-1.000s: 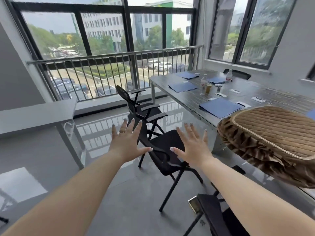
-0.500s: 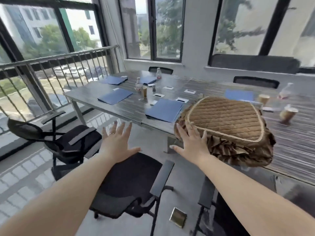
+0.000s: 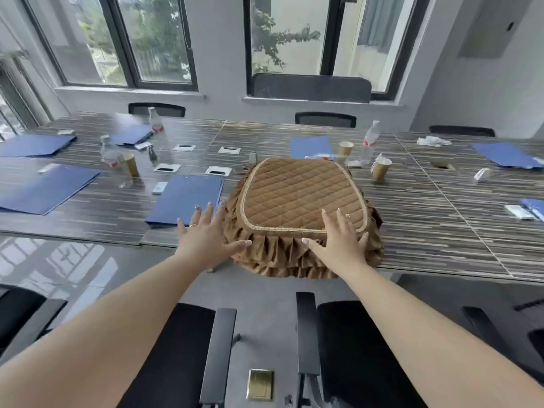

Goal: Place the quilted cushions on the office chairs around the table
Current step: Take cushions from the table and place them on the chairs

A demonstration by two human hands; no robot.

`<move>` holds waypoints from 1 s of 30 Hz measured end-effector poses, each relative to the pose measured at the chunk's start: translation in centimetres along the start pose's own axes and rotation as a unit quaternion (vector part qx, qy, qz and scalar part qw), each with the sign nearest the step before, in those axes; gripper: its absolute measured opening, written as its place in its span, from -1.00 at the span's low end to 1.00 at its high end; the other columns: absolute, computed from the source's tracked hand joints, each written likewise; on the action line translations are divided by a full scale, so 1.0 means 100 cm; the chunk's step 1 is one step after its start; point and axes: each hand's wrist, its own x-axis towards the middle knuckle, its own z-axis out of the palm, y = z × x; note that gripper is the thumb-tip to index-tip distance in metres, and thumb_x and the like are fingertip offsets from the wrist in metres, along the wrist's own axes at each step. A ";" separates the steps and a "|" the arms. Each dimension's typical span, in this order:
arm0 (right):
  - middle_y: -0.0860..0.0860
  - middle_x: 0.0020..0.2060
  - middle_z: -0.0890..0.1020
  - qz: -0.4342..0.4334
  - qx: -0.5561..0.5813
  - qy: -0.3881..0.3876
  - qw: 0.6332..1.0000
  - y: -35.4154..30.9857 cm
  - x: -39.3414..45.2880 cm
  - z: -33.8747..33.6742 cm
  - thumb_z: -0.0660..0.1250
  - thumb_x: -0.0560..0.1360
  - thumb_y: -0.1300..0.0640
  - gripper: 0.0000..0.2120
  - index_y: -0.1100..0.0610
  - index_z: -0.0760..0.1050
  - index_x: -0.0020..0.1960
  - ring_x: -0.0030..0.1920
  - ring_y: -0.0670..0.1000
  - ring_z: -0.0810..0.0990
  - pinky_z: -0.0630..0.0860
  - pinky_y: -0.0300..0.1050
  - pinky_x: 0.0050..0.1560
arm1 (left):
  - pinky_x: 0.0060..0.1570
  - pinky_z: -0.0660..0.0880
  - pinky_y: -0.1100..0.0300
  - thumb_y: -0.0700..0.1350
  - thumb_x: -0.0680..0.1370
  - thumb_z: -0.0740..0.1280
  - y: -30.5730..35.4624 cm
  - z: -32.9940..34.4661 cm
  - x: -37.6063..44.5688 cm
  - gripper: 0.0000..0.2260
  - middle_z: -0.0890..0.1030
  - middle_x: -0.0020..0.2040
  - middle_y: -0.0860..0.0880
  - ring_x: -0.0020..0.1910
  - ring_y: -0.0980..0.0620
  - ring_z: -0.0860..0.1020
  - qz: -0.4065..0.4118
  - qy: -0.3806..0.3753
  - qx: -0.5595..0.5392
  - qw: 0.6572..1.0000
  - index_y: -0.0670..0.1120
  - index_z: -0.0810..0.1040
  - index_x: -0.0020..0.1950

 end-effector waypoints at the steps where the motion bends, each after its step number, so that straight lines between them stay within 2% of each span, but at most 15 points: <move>1: 0.04 0.57 -0.08 0.015 0.007 -0.003 1.000 0.007 0.019 0.001 0.14 0.46 -0.37 -0.20 -0.08 -0.05 0.56 0.56 0.09 -0.12 -0.11 0.37 0.42 | 0.47 -0.12 -0.27 0.48 0.37 0.14 0.004 0.003 0.021 -0.03 -0.06 0.61 -0.07 0.58 -0.10 -0.13 0.001 -0.005 -0.004 1.000 0.01 -0.16 0.59; 4: 0.04 0.58 -0.09 0.048 0.032 -0.019 0.998 0.027 0.068 0.006 0.17 0.47 -0.34 -0.21 -0.08 -0.06 0.56 0.56 0.09 -0.11 -0.02 0.29 0.44 | 0.48 -0.09 -0.24 0.46 0.38 0.19 0.011 0.014 0.078 -0.01 -0.05 0.61 -0.07 0.58 -0.08 -0.08 -0.007 -0.015 -0.043 0.999 -0.04 -0.14 0.59; 8: 0.05 0.57 -0.07 0.084 0.009 -0.043 0.996 0.060 0.134 0.020 0.16 0.47 -0.34 -0.20 -0.05 -0.05 0.57 0.56 0.10 -0.08 0.03 0.21 0.45 | 0.48 0.11 -0.13 0.39 0.38 0.29 0.023 0.038 0.156 0.00 0.01 0.60 -0.10 0.57 -0.07 0.05 -0.032 -0.037 -0.151 0.987 -0.13 -0.08 0.58; 13: 0.06 0.57 -0.04 0.146 -0.029 -0.076 0.986 0.103 0.201 0.045 0.15 0.46 -0.37 -0.18 -0.03 -0.03 0.57 0.55 0.13 -0.01 0.04 0.24 0.47 | 0.42 0.24 -0.15 0.60 0.07 0.22 0.025 0.087 0.237 0.24 0.17 0.56 -0.12 0.53 -0.11 0.17 -0.079 -0.079 -0.229 0.967 -0.08 0.03 0.57; 17: 0.07 0.57 -0.04 0.185 -0.076 -0.094 0.975 0.134 0.235 0.067 0.15 0.44 -0.39 -0.16 -0.05 -0.05 0.56 0.55 0.12 -0.04 0.00 0.32 0.45 | 0.46 0.19 -0.13 0.42 0.24 0.40 0.017 0.131 0.272 0.13 0.11 0.58 -0.14 0.55 -0.12 0.11 -0.095 -0.098 -0.213 0.967 -0.13 -0.03 0.58; 20: 0.13 0.57 -0.04 0.237 -0.050 -0.104 0.965 0.150 0.251 0.079 0.17 0.41 -0.42 -0.10 -0.04 -0.10 0.56 0.55 0.15 -0.05 0.04 0.33 0.45 | 0.40 0.27 -0.14 0.34 0.26 0.46 0.009 0.154 0.287 0.08 0.19 0.55 -0.16 0.51 -0.16 0.21 -0.135 -0.092 -0.215 0.963 -0.14 0.02 0.55; 22: 0.17 0.55 0.03 0.266 0.007 -0.104 0.958 0.158 0.259 0.084 0.22 0.36 -0.43 -0.05 -0.07 -0.11 0.56 0.53 0.19 0.06 0.15 0.28 0.43 | 0.37 0.31 -0.16 0.32 0.25 0.48 0.006 0.164 0.295 0.04 0.25 0.52 -0.16 0.47 -0.18 0.27 -0.163 -0.095 -0.231 0.954 -0.12 0.08 0.53; 26: 0.22 0.40 0.32 0.277 0.076 -0.071 0.955 0.164 0.268 0.094 0.37 0.30 -0.35 -0.01 -0.11 -0.08 0.53 0.35 0.26 0.37 0.36 0.14 0.29 | 0.30 0.39 -0.18 0.30 0.17 0.54 0.007 0.174 0.299 0.08 0.35 0.44 -0.20 0.38 -0.21 0.38 -0.210 -0.093 -0.286 0.930 -0.09 0.12 0.51; 28: 0.24 0.32 0.38 0.285 0.089 -0.021 0.954 0.162 0.269 0.092 0.46 0.28 -0.27 -0.01 -0.06 0.01 0.53 0.30 0.27 0.41 0.39 0.12 0.24 | 0.27 0.42 -0.17 0.32 0.11 0.53 0.008 0.175 0.299 0.05 0.42 0.37 -0.20 0.32 -0.22 0.43 -0.225 -0.054 -0.302 0.925 -0.09 0.22 0.46; 30: 0.26 0.30 0.41 0.305 0.142 0.046 0.941 0.162 0.272 0.087 0.51 0.30 -0.15 -0.07 0.05 0.13 0.51 0.30 0.27 0.40 0.40 0.14 0.23 | 0.25 0.45 -0.14 0.28 0.15 0.52 0.011 0.168 0.298 -0.11 0.52 0.29 -0.17 0.26 -0.19 0.50 -0.243 0.007 -0.360 0.901 -0.10 0.36 0.36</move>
